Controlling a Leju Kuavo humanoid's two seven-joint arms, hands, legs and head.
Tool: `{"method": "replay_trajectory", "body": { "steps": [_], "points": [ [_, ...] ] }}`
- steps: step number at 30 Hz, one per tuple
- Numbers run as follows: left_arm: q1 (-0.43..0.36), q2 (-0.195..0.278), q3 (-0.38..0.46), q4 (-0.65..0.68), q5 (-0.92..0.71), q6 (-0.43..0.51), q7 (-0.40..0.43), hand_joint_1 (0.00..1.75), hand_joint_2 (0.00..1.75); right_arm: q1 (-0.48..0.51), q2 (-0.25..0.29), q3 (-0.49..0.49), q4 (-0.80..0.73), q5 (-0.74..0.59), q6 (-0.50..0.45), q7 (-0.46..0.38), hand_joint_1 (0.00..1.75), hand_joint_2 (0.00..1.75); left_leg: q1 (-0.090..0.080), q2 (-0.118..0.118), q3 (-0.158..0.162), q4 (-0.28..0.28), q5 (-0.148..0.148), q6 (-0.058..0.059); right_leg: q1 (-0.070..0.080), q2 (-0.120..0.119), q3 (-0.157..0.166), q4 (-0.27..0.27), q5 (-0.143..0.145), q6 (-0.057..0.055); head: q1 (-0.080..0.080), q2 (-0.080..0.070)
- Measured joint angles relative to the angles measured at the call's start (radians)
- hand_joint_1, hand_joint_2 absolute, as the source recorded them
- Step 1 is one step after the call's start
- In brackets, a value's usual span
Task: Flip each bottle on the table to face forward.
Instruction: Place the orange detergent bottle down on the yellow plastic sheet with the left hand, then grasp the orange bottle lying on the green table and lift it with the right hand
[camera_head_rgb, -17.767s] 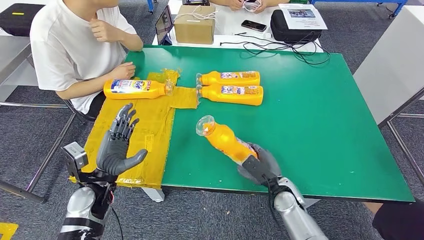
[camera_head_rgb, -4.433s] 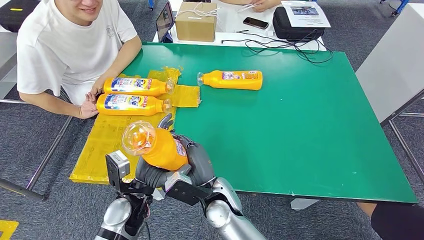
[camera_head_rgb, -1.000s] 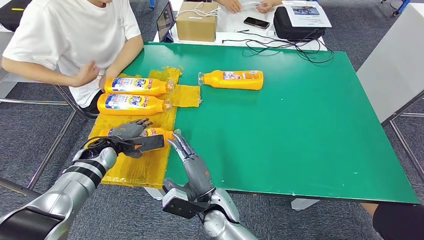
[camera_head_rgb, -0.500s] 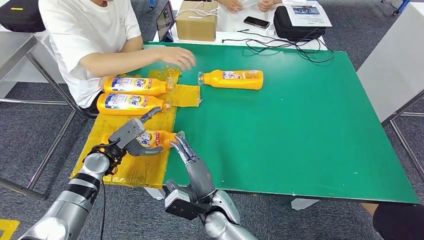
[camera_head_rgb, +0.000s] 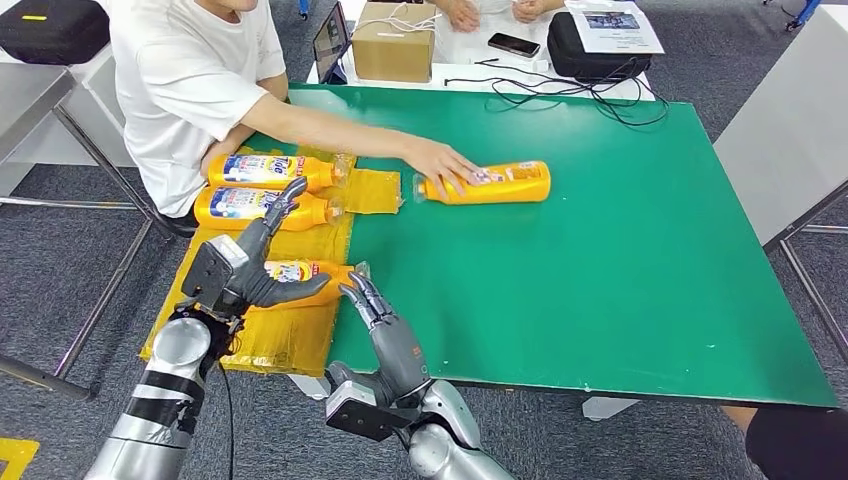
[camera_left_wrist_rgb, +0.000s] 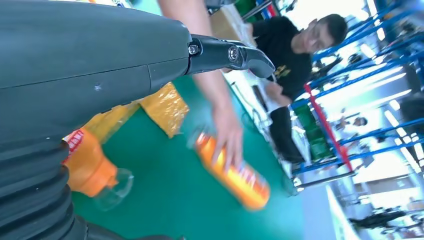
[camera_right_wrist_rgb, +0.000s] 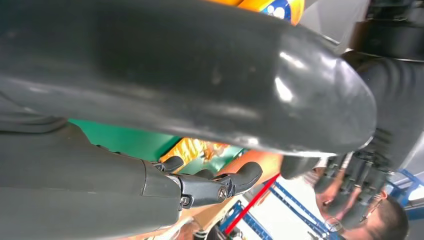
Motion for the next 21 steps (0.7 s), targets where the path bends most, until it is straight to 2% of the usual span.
{"method": "replay_trajectory", "body": {
  "steps": [3, 5, 7, 9, 11, 15, 21],
  "points": [
    [0.013, -0.010, 0.007, -0.025, 0.009, 0.007, -0.002, 0.00, 1.75, 0.000, -0.001, 0.000, 0.000, 0.023, -0.025, 0.018, 0.00, 0.00, 0.000, 0.000, 0.000, 0.000, 0.000, 0.000, 0.000, 0.000, 0.000, 0.000, 0.000, 0.000, 0.000, 0.000],
    [0.033, -0.019, 0.022, -0.050, 0.031, 0.031, -0.002, 0.00, 1.75, 0.008, -0.006, -0.012, -0.014, 0.126, -0.091, 0.095, 0.00, 0.87, 0.000, 0.000, 0.000, 0.000, 0.000, 0.000, 0.000, 0.000, 0.000, 0.000, 0.000, 0.000, 0.000, 0.000],
    [0.065, -0.034, 0.052, -0.091, 0.065, 0.067, 0.002, 0.00, 1.75, 0.033, -0.015, -0.057, -0.058, 0.342, -0.160, 0.212, 0.00, 1.75, 0.000, 0.000, 0.000, 0.000, 0.000, 0.000, 0.000, 0.000, 0.000, 0.000, 0.000, 0.000, 0.000, 0.000],
    [0.100, -0.049, 0.087, -0.134, 0.102, 0.089, 0.013, 0.00, 1.75, 0.071, -0.024, -0.131, -0.122, 0.534, -0.185, 0.280, 0.00, 1.75, 0.000, 0.000, 0.000, 0.000, -0.001, 0.000, 0.000, 0.000, 0.000, -0.001, 0.000, 0.000, 0.000, 0.000],
    [0.131, -0.060, 0.117, -0.170, 0.126, 0.094, 0.022, 0.00, 1.75, 0.102, -0.032, -0.202, -0.179, 0.602, -0.190, 0.295, 0.00, 1.75, 0.000, 0.000, 0.000, 0.000, -0.001, 0.000, 0.000, 0.000, 0.000, -0.001, 0.000, 0.000, 0.000, 0.000],
    [0.165, -0.074, 0.150, -0.216, 0.136, 0.095, 0.027, 0.00, 1.75, 0.133, -0.044, -0.284, -0.251, 0.611, -0.194, 0.304, 0.00, 1.75, 0.000, 0.000, 0.000, 0.000, -0.001, 0.000, 0.000, 0.000, 0.000, -0.001, -0.001, 0.000, 0.000, 0.000],
    [0.176, -0.088, 0.166, -0.240, 0.136, 0.095, 0.027, 0.00, 1.75, 0.155, -0.046, -0.320, -0.297, 0.617, -0.194, 0.304, 0.00, 1.75, 0.000, 0.000, 0.000, 0.000, -0.001, 0.000, 0.000, 0.000, 0.000, -0.001, 0.000, 0.000, -0.001, 0.000]
  ]
}}
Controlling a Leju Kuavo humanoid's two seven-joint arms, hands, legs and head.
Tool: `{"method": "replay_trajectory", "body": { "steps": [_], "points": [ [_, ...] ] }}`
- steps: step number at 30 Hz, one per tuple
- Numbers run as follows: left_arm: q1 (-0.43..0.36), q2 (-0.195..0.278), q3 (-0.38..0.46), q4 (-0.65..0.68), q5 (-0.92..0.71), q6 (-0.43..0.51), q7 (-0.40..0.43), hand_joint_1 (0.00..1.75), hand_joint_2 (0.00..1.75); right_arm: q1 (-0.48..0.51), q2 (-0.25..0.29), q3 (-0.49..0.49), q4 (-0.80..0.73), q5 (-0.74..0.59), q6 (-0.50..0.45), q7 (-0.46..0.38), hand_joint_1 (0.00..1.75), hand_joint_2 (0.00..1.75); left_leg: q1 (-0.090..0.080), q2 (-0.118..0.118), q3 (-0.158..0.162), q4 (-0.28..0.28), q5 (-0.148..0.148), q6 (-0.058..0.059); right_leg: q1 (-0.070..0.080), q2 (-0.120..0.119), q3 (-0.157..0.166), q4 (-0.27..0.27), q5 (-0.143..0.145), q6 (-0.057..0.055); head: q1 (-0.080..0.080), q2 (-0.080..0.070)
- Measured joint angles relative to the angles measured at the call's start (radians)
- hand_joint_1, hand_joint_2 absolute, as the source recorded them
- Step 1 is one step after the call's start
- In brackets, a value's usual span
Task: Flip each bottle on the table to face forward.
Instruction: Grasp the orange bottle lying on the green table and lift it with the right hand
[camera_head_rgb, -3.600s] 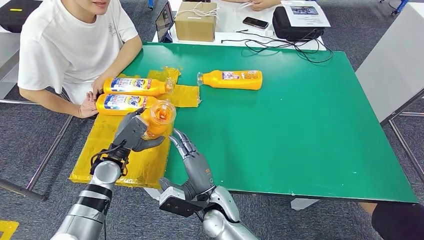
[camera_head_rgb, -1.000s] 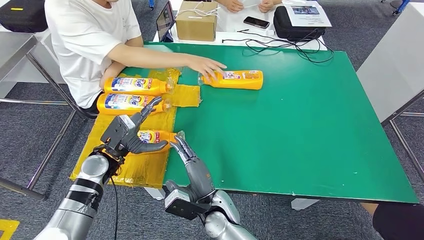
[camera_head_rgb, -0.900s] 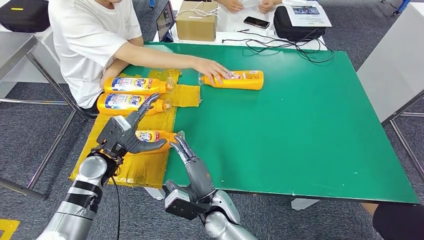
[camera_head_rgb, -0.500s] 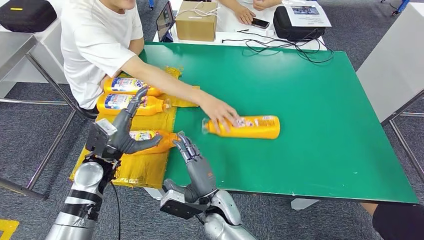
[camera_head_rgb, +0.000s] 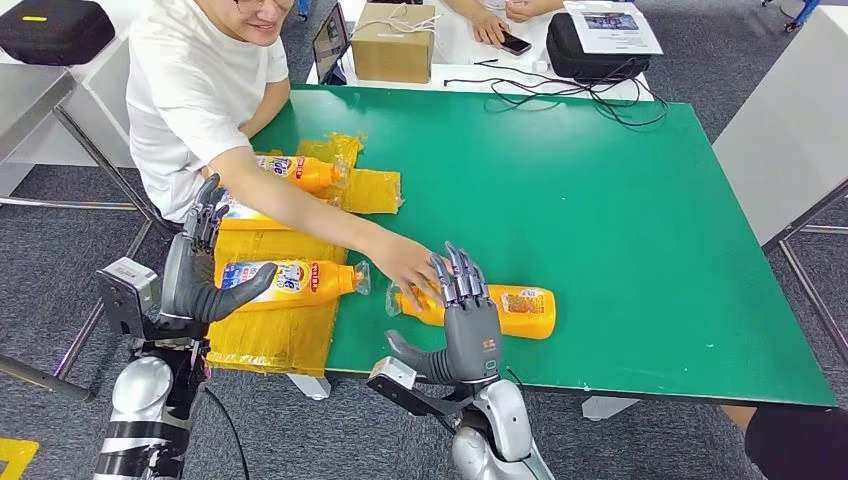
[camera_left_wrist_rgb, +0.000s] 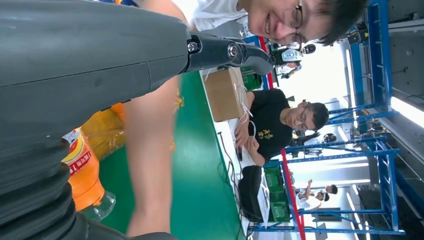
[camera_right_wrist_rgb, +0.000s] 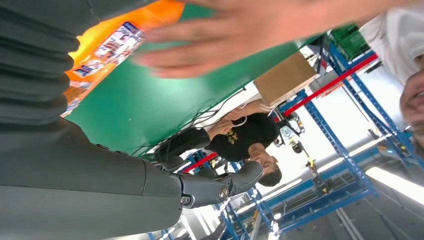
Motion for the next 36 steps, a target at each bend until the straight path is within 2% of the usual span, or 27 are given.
{"method": "replay_trajectory", "body": {
  "steps": [3, 8, 12, 16, 20, 26, 30, 36],
  "points": [
    [0.002, -0.004, 0.003, -0.004, 0.004, 0.000, 0.000, 0.00, 1.75, 0.006, 0.000, -0.006, -0.013, 0.016, 0.000, 0.008, 0.00, 1.75, 0.000, 0.000, 0.000, 0.000, 0.000, 0.000, 0.000, 0.000, 0.000, 0.000, 0.000, 0.000, 0.000, 0.000],
    [0.045, -0.020, 0.016, -0.035, 0.040, 0.002, 0.012, 0.00, 1.75, 0.047, -0.001, -0.060, -0.091, 0.139, 0.000, 0.085, 0.00, 1.75, 0.000, 0.000, 0.000, 0.000, 0.000, 0.000, 0.000, 0.000, 0.000, 0.000, 0.000, 0.000, 0.000, 0.000],
    [0.081, -0.027, 0.022, -0.055, 0.019, 0.006, 0.015, 0.00, 1.75, 0.062, -0.014, -0.089, -0.129, 0.144, 0.005, 0.133, 0.00, 1.75, 0.000, 0.000, -0.001, 0.000, -0.001, 0.000, 0.000, 0.000, 0.000, -0.001, 0.000, 0.000, 0.000, 0.000],
    [0.096, -0.029, 0.038, -0.065, 0.009, 0.010, 0.018, 0.00, 1.75, 0.050, -0.046, -0.089, -0.124, 0.131, 0.062, 0.242, 0.00, 1.75, 0.000, 0.000, -0.001, 0.000, -0.001, 0.000, 0.000, 0.000, 0.000, -0.001, 0.000, 0.000, 0.000, 0.000],
    [0.106, -0.030, 0.050, -0.073, 0.005, -0.001, 0.018, 0.00, 1.75, 0.021, -0.074, -0.084, -0.085, 0.100, 0.110, 0.282, 0.00, 1.75, 0.000, 0.000, -0.001, 0.000, 0.000, 0.001, 0.000, 0.000, 0.000, 0.000, 0.000, 0.000, 0.000, 0.000],
    [0.138, -0.035, 0.063, -0.099, 0.004, -0.013, 0.018, 0.00, 1.75, -0.071, -0.140, -0.082, 0.065, 0.189, 0.241, 0.441, 0.00, 1.75, 0.000, -0.001, -0.001, 0.000, 0.000, 0.001, 0.000, -0.001, 0.000, 0.000, 0.001, 0.000, 0.000, 0.000],
    [0.150, -0.038, 0.071, -0.102, 0.004, -0.023, 0.018, 0.00, 1.75, -0.122, -0.174, -0.090, 0.138, 0.194, 0.293, 0.457, 0.00, 1.75, 0.000, -0.002, -0.001, 0.000, 0.000, 0.001, 0.000, -0.001, 0.000, 0.000, 0.001, 0.000, 0.000, 0.000],
    [0.147, -0.044, 0.079, -0.089, 0.008, -0.028, 0.018, 0.00, 1.75, -0.192, -0.179, -0.092, 0.253, 0.158, 0.320, 0.407, 0.00, 1.75, 0.000, -0.002, -0.001, 0.000, 0.000, 0.001, 0.000, -0.001, 0.000, 0.000, 0.001, 0.000, 0.000, 0.000]
  ]
}}
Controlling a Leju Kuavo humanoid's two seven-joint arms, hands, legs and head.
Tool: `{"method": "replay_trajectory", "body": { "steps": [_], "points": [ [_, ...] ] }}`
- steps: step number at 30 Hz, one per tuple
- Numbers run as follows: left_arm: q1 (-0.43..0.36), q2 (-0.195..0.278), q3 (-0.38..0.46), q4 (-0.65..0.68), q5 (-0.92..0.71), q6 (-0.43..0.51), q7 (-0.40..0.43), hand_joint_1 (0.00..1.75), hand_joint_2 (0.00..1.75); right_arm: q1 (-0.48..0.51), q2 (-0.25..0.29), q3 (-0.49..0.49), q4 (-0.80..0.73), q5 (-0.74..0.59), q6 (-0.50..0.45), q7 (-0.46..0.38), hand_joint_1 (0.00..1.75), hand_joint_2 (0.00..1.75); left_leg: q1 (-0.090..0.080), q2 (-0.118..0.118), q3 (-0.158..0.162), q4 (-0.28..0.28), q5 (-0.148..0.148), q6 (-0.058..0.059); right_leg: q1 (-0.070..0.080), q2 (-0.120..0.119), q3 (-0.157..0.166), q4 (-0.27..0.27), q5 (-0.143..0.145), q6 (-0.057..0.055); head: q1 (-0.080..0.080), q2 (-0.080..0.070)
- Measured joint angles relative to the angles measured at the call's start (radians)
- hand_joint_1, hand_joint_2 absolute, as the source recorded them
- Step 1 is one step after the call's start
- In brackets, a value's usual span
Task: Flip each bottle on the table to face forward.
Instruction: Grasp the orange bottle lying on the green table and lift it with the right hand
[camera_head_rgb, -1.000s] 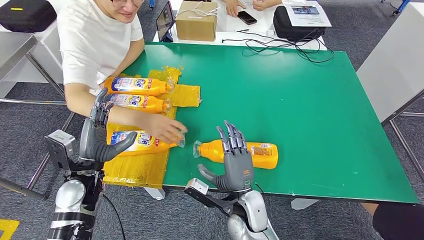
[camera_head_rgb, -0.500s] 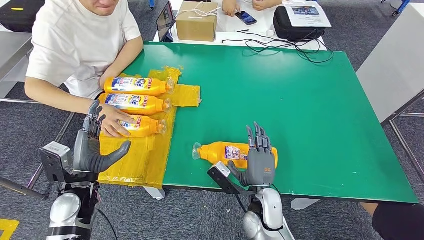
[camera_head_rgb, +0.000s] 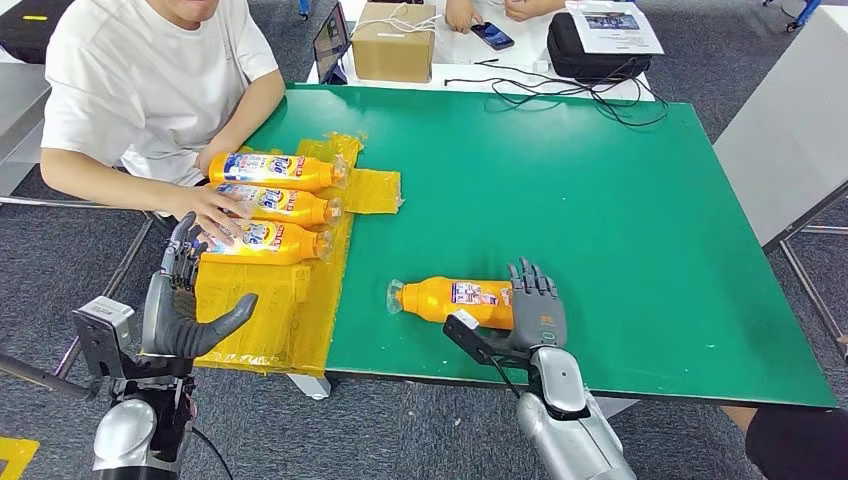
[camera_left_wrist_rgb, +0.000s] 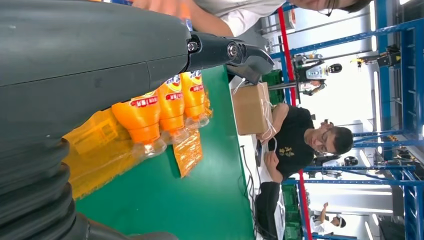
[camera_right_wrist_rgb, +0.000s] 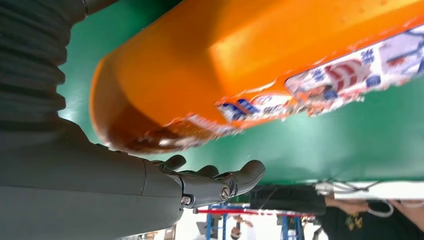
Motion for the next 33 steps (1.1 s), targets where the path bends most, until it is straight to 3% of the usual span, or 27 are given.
{"method": "replay_trajectory", "body": {
  "steps": [11, 12, 15, 16, 27, 33],
  "points": [
    [-0.026, -0.004, 0.000, 0.036, 0.013, -0.013, 0.000, 0.00, 1.75, -0.123, 0.010, 0.007, 0.166, -0.014, 0.023, -0.005, 0.00, 1.75, 0.000, 0.000, 0.001, 0.000, 0.000, 0.000, 0.000, 0.000, 0.001, 0.000, 0.000, 0.000, 0.000, 0.000],
    [-0.029, -0.004, 0.000, 0.040, 0.014, -0.014, 0.000, 0.00, 1.75, -0.132, 0.011, 0.008, 0.177, -0.017, 0.026, -0.007, 0.34, 1.75, 0.000, 0.000, 0.001, 0.000, 0.000, 0.000, 0.000, 0.000, 0.001, 0.000, 0.000, 0.000, 0.000, 0.000],
    [-0.039, -0.004, -0.002, 0.050, 0.019, -0.014, 0.000, 0.00, 1.75, -0.156, 0.015, 0.011, 0.212, -0.026, 0.045, -0.020, 1.64, 1.75, 0.000, 0.000, 0.001, 0.000, 0.000, 0.000, 0.000, 0.000, 0.001, 0.000, 0.000, 0.000, 0.000, 0.000],
    [-0.041, -0.004, -0.002, 0.053, 0.021, -0.014, 0.000, 0.00, 1.75, -0.165, 0.016, 0.013, 0.225, -0.029, 0.057, -0.023, 1.75, 1.75, 0.000, 0.000, 0.001, 0.000, 0.000, 0.000, 0.000, 0.000, 0.001, 0.000, 0.000, 0.000, 0.000, 0.000],
    [-0.045, -0.004, -0.001, 0.065, 0.025, -0.012, 0.001, 0.00, 1.75, -0.270, 0.023, 0.063, 0.348, -0.007, 0.221, 0.045, 1.75, 1.75, 0.000, 0.001, 0.006, 0.000, 0.000, 0.000, 0.000, 0.000, 0.006, 0.000, 0.000, 0.000, 0.000, 0.000],
    [-0.059, -0.004, 0.000, 0.087, 0.021, -0.012, 0.006, 0.00, 1.75, -0.331, 0.017, 0.067, 0.400, -0.096, 0.335, -0.022, 1.75, 1.75, 0.000, 0.001, 0.014, 0.000, -0.001, 0.000, 0.000, 0.000, 0.013, -0.001, 0.000, 0.000, 0.000, 0.000]
  ]
}}
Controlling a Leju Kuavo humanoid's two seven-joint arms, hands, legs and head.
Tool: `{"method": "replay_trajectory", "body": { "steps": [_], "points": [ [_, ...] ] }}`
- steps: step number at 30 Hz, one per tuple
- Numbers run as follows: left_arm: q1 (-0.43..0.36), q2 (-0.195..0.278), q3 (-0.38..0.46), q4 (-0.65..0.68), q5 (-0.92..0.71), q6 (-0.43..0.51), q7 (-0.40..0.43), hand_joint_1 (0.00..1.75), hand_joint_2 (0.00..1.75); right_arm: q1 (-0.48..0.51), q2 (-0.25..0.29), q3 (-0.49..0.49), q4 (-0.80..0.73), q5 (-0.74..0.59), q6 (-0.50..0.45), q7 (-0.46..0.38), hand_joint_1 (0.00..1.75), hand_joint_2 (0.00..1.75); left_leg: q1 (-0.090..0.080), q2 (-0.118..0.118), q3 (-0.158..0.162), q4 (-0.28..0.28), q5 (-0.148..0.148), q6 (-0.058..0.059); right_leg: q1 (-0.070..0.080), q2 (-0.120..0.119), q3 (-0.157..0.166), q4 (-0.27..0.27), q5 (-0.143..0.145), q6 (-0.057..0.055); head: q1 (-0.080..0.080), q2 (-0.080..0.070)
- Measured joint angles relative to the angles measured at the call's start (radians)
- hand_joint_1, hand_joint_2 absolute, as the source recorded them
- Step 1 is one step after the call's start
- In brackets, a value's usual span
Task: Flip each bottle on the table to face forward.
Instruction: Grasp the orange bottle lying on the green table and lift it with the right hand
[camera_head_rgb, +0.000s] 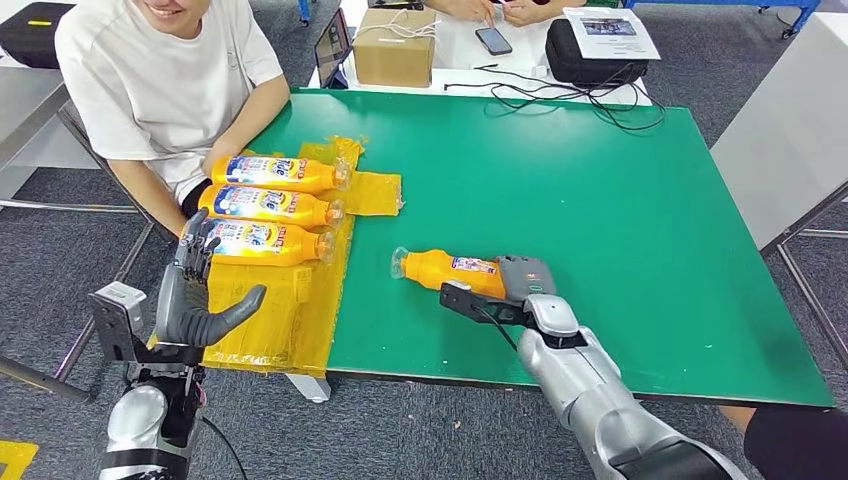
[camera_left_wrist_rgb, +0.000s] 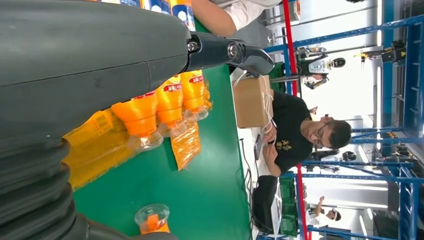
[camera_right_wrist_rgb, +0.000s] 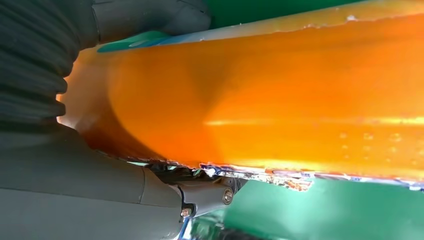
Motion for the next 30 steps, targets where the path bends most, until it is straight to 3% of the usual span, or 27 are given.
{"method": "replay_trajectory", "body": {
  "steps": [5, 9, 11, 13, 20, 24, 30],
  "points": [
    [-0.012, 0.000, -0.001, 0.021, -0.002, 0.000, 0.001, 0.00, 1.75, -0.018, -0.004, 0.000, 0.023, -0.035, 0.021, -0.041, 1.75, 1.75, 0.000, 0.000, 0.003, 0.000, 0.000, 0.000, 0.000, 0.000, 0.003, 0.000, 0.000, 0.000, 0.000, 0.000],
    [-0.029, 0.005, -0.007, 0.048, 0.013, -0.009, -0.001, 0.00, 1.75, -0.023, -0.012, -0.005, 0.027, -0.184, 0.078, -0.250, 1.75, 1.75, 0.000, 0.004, 0.007, 0.000, -0.001, -0.001, 0.000, 0.003, 0.006, 0.000, 0.001, -0.001, 0.000, 0.000],
    [-0.040, 0.008, -0.017, 0.066, 0.039, -0.018, 0.004, 0.00, 1.75, -0.001, -0.009, -0.013, 0.015, -0.292, 0.075, -0.370, 1.75, 1.75, 0.000, 0.006, 0.008, 0.000, -0.002, -0.001, 0.000, 0.004, 0.006, 0.000, 0.001, -0.001, 0.000, 0.000],
    [-0.039, 0.008, -0.027, 0.080, 0.071, -0.026, 0.023, 0.00, 1.75, 0.036, -0.001, -0.020, -0.017, -0.392, 0.052, -0.436, 1.75, 1.75, 0.000, 0.007, 0.008, 0.000, -0.002, -0.001, 0.000, 0.004, 0.006, 0.000, 0.001, -0.001, 0.000, 0.000],
    [0.019, -0.026, -0.059, 0.176, 0.192, -0.006, 0.170, 0.00, 1.75, 0.230, 0.051, -0.061, -0.271, -0.672, -0.129, -0.494, 1.75, 1.75, 0.000, 0.004, -0.001, 0.000, -0.001, -0.001, 0.000, 0.003, -0.001, 0.001, 0.000, 0.000, 0.000, 0.000],
    [0.071, -0.044, -0.127, 0.228, 0.185, -0.038, 0.144, 0.00, 1.75, 0.309, 0.078, -0.095, -0.439, -0.792, -0.229, -0.517, 1.75, 1.75, 0.000, 0.003, -0.007, 0.000, -0.001, -0.001, 0.000, 0.002, -0.006, 0.000, 0.000, 0.000, 0.000, 0.000],
    [0.108, -0.029, -0.252, 0.228, 0.041, -0.070, 0.073, 0.00, 1.75, 0.343, 0.092, -0.123, -0.550, -0.836, -0.244, -0.543, 1.75, 1.75, -0.001, 0.002, -0.010, 0.000, -0.001, 0.000, -0.001, 0.002, -0.008, 0.000, 0.000, 0.000, 0.000, 0.000]
  ]
}}
